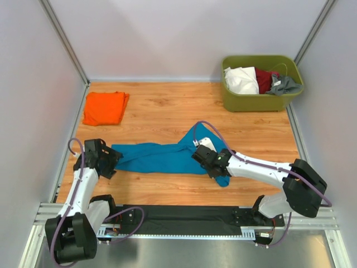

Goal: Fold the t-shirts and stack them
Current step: Flatten the tshirt out

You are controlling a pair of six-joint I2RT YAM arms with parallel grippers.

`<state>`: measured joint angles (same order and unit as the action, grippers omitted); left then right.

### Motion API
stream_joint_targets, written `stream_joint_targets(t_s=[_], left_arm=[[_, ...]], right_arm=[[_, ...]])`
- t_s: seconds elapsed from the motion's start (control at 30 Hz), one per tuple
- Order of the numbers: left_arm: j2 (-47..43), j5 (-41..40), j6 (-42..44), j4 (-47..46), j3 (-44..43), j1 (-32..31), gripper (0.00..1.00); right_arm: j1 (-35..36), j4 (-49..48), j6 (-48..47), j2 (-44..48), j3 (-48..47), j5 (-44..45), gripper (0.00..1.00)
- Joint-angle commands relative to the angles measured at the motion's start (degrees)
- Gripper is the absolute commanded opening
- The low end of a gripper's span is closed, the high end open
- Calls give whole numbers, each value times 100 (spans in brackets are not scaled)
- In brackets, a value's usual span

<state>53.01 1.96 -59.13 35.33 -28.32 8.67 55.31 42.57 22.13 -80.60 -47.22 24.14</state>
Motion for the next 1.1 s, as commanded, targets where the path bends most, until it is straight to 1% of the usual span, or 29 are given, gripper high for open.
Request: stream_joint_targets(t_s=[0.0,0.1,0.2,0.27,0.37,0.5,0.67,0.77,0.87,0.93,1.0,1.07], left_arm=[[-370,174,-819,-913,142,30,80],[-476,191,-1064,-1072,291,21,80],[-450,437,-1468,-1650,686,21,80],[-415,490,-1845,-2256,1177,4,79],[-450,464,-1874,-2399,1223,12,79],[-555,227,-1935,-2907,1355,12,79],[-345,68,-2014,-3427,1513,12,79],[-309,33,-2041,-3507,1531,4,77],[-458,-107,-2076,-3498,1557,4,75],[-695,-187,-2058,-3279,1557,12,73],[-940,-511,-2023,-2964,1522,12,72],[-1056,-599,-1979,-2787,1531,30,71]], right_arm=[[-38,-117,-86,35,-147,3,0],[-46,-161,-130,35,-138,-15,0],[-47,-187,-165,-9,-147,-23,0],[-47,-196,-191,-26,-147,-41,0],[-38,-196,-200,-17,-147,-50,0],[-46,-205,-192,-52,-156,-50,0],[-47,-187,-209,-79,-191,-50,0],[-47,-152,-192,-79,-200,-50,0],[-47,-135,-165,-79,-200,-41,0],[-47,-126,-148,-79,-200,-24,0],[-55,-126,-156,-70,-200,-6,0],[-55,-126,-156,-79,-208,3,0]])
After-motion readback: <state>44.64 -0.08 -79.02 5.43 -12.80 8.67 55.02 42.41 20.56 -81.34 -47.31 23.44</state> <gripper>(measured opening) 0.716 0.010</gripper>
